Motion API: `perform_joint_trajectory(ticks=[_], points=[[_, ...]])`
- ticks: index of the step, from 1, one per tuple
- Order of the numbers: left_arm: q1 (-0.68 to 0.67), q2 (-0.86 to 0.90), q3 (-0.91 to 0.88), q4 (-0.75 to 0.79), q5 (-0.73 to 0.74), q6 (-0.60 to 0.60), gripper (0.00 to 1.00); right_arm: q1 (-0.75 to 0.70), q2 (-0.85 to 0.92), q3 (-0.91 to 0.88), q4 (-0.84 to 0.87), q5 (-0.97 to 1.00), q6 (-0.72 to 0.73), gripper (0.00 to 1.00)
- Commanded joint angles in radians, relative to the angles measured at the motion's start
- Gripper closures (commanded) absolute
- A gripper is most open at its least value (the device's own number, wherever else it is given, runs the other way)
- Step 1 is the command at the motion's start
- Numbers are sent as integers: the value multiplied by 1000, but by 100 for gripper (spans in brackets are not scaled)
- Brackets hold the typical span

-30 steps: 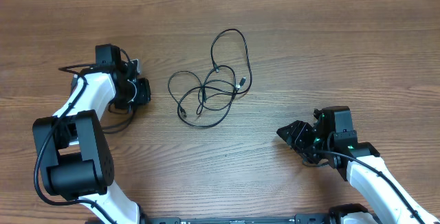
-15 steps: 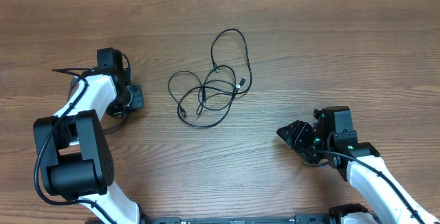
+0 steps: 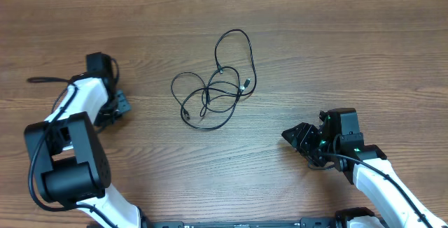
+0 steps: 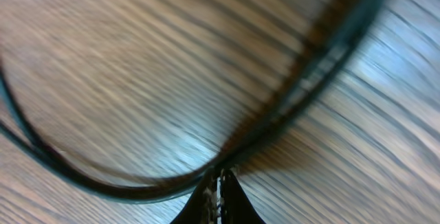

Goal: Untangle cables
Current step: 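Adjust the left gripper over the separated cable at the left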

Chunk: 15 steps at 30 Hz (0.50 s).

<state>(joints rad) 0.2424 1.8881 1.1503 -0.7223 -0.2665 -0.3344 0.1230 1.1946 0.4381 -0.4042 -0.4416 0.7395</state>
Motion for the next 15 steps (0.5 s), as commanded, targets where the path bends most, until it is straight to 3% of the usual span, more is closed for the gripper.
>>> perform_joint_trajectory(ticks=[1, 9, 12, 15], points=[[72, 3, -10, 17, -27, -81, 96, -5, -3, 1, 2, -4, -5, 38], [125, -4, -9, 6, 66, -81, 96, -5, -3, 1, 4, -5, -4, 38], [110, -24, -6, 6, 166, -78, 96, -5, -3, 1, 5, -5, -5, 38], [58, -64, -6, 42, 285, 29, 96, -5, -3, 1, 5, -5, -4, 38]])
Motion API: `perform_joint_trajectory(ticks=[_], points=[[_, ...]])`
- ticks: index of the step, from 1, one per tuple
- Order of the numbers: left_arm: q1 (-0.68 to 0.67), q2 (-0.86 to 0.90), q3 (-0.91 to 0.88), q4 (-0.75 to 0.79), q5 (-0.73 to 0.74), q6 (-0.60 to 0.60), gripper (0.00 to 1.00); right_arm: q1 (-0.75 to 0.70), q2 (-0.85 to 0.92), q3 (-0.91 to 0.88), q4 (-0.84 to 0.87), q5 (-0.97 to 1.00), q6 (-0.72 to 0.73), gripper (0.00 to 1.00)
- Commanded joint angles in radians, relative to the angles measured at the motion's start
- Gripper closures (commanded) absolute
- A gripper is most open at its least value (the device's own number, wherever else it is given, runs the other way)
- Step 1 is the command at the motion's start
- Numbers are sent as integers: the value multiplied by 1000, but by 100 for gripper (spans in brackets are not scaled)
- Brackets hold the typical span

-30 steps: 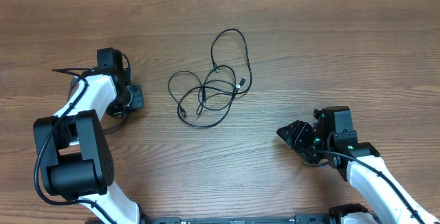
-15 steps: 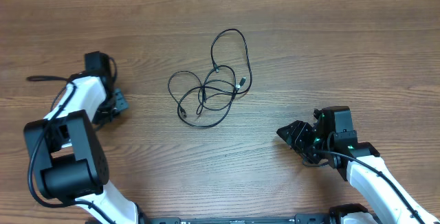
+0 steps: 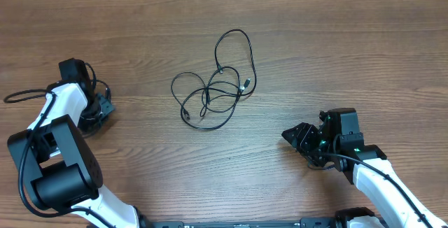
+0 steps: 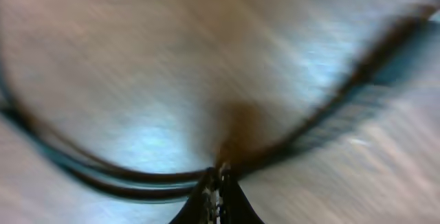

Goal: Untangle cables
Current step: 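Adjust the left gripper over the separated cable at the left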

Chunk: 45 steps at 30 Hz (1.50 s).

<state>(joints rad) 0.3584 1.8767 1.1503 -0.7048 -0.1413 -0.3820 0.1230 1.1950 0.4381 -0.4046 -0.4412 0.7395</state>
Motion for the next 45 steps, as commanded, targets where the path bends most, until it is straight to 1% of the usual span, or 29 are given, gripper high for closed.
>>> perform_joint_trajectory(ticks=[1, 8, 10, 17, 24, 35, 45], points=[[-79, -66, -6, 33, 161, 93, 96, -5, -3, 1, 5, -5, -4, 38], [-190, -83, -7, 110, 153, 170, 96, -5, -3, 1, 5, -5, -5, 38], [-208, -66, -7, 131, 100, 169, 96, -5, -3, 1, 4, -5, -5, 38], [-186, -27, -9, 141, 3, 166, 96, -5, -3, 1, 2, -5, -5, 38], [-137, -1, -10, 137, -1, 166, 96, -5, -3, 1, 2, -5, -5, 38], [-70, 2, -10, 133, 19, 165, 96, -5, -3, 1, 2, -5, -5, 38], [-64, 2, -10, 132, 173, 185, 96, -5, -3, 1, 2, -5, -5, 38]])
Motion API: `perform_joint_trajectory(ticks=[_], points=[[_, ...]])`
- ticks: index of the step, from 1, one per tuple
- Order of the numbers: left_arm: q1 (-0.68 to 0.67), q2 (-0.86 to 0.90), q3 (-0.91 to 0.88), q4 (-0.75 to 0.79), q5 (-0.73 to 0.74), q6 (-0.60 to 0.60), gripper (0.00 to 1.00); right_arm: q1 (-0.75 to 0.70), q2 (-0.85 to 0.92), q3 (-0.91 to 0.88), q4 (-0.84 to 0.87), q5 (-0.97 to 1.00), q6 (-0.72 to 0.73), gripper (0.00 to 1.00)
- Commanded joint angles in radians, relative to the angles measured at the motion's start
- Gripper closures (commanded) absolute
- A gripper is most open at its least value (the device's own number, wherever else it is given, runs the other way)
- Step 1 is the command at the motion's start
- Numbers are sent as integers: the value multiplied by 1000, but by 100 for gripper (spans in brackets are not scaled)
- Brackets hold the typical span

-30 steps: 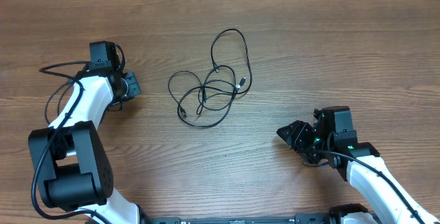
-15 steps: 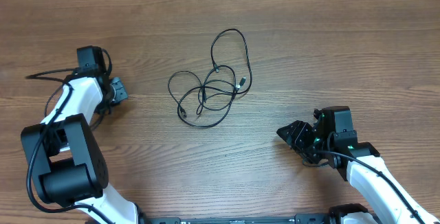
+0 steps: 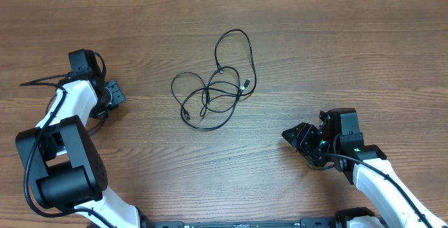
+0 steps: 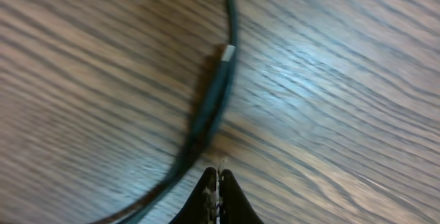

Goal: Untangle cables
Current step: 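Adjust the left gripper over the separated cable at the left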

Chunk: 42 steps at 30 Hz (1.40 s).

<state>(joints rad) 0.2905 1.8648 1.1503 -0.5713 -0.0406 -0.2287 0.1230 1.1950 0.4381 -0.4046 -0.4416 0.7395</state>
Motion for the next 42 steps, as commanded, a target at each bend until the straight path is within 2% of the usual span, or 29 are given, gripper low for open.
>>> perform_joint_trajectory(ticks=[1, 10, 16, 24, 36, 40, 42], points=[[4, 14, -10, -4, 75, 31, 96, -5, -3, 1, 2, -4, -4, 38], [5, 34, -30, 5, 55, 31, 96, -5, -3, 1, 2, -4, -5, 38], [6, 49, -33, -5, -43, 27, 96, -5, -3, 1, 2, -4, -5, 38], [60, 49, -33, -55, -257, -129, 96, -5, -3, 1, 2, -4, -5, 38], [121, 48, -33, -58, -183, -146, 96, -5, -3, 1, 2, -4, -5, 38], [119, 42, -11, -80, 26, -127, 96, -5, -3, 1, 2, -4, -5, 38], [108, 32, 5, -79, 131, -87, 90, -5, -3, 1, 2, -4, -5, 38]])
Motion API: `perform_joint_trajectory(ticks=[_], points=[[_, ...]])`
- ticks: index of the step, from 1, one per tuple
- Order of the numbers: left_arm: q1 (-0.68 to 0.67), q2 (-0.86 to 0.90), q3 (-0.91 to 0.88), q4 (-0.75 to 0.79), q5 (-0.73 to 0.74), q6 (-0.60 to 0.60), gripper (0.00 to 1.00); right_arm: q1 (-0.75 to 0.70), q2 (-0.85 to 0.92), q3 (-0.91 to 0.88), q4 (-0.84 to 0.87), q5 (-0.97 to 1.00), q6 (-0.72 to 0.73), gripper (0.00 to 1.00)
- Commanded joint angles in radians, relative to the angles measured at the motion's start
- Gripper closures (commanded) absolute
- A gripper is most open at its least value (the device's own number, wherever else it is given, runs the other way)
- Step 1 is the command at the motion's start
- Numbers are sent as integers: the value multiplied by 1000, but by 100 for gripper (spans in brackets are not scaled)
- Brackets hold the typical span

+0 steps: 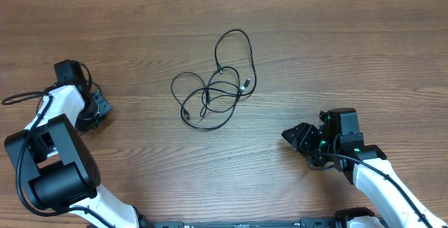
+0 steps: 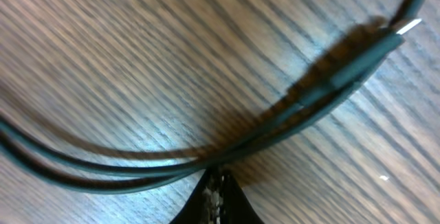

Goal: Untangle cables
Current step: 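Adjust the left gripper over the separated cable at the left, then reach the left gripper into the cable pile and grasp a cable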

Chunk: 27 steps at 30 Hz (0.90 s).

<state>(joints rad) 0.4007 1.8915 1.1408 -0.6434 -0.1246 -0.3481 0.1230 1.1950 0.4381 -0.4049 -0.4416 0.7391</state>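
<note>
A tangle of thin black cables (image 1: 213, 91) lies in loops at the table's middle. Well apart from it, at the far left, my left gripper (image 1: 98, 108) sits low on the wood. In the left wrist view its jaws (image 2: 217, 176) are pressed together, with two strands of a dark cable (image 2: 137, 162) meeting right at their tip. That cable's plug with a silver end (image 2: 405, 26) lies at the upper right. My right gripper (image 1: 287, 135) rests at the lower right, pointing left, its fingertips drawn to one point and nothing in them.
A thin black lead (image 1: 17, 98) curls out to the left of the left arm. The wooden table (image 1: 336, 53) stretches wide around the tangle, with its far edge at the top of the overhead view.
My left gripper has shifted left and a little toward the near edge. Two cable strands now cross at its tip, where one plug end lay before. The tangle and right arm are unchanged.
My left gripper was shut at the table's left with cable strands at its tip. It stood further left half a second later, then back right and farther from me, and now left again. The central tangle and the right arm stayed put throughout.
</note>
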Motion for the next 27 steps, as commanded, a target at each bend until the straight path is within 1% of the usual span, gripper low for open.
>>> perform_joint_trajectory(ticks=[1, 3, 6, 7, 9, 11, 12, 15, 17, 18, 21, 25, 27], points=[[-10, 4, 23, -5, 249, 41, 84, -5, -3, 1, 3, -4, -4, 38], [-31, 3, 50, -5, 332, 83, 70, -5, -3, 1, 3, -4, -4, 38], [-92, 3, 95, -7, 464, 172, 57, -5, -3, 1, 3, -4, -4, 38], [-115, 3, 105, -7, 504, 207, 56, -5, -3, 1, 4, -4, -4, 37], [-170, 3, 126, -8, 577, 279, 49, -5, -3, 1, 6, -4, -4, 37], [-232, 3, 139, -8, 607, 328, 44, -5, -3, 1, 6, -4, -4, 37], [-270, 3, 144, -8, 623, 362, 38, -5, -3, 1, 6, -4, -4, 35], [-369, 3, 148, -7, 664, 459, 30, -5, -3, 1, 6, -4, -4, 34], [-425, 3, 151, -11, 685, 512, 27, -5, -3, 1, 6, -4, -5, 34], [-475, 3, 154, -19, 700, 566, 27, -5, -3, 1, 6, -4, -5, 34], [-537, 3, 161, -39, 700, 632, 29, -5, -3, 1, 6, -4, -8, 34], [-595, 2, 172, -68, 690, 680, 28, -5, -3, 1, 6, -4, -8, 34], [-607, 2, 192, -93, 665, 685, 28, -5, -3, 1, 6, -4, -8, 34]])
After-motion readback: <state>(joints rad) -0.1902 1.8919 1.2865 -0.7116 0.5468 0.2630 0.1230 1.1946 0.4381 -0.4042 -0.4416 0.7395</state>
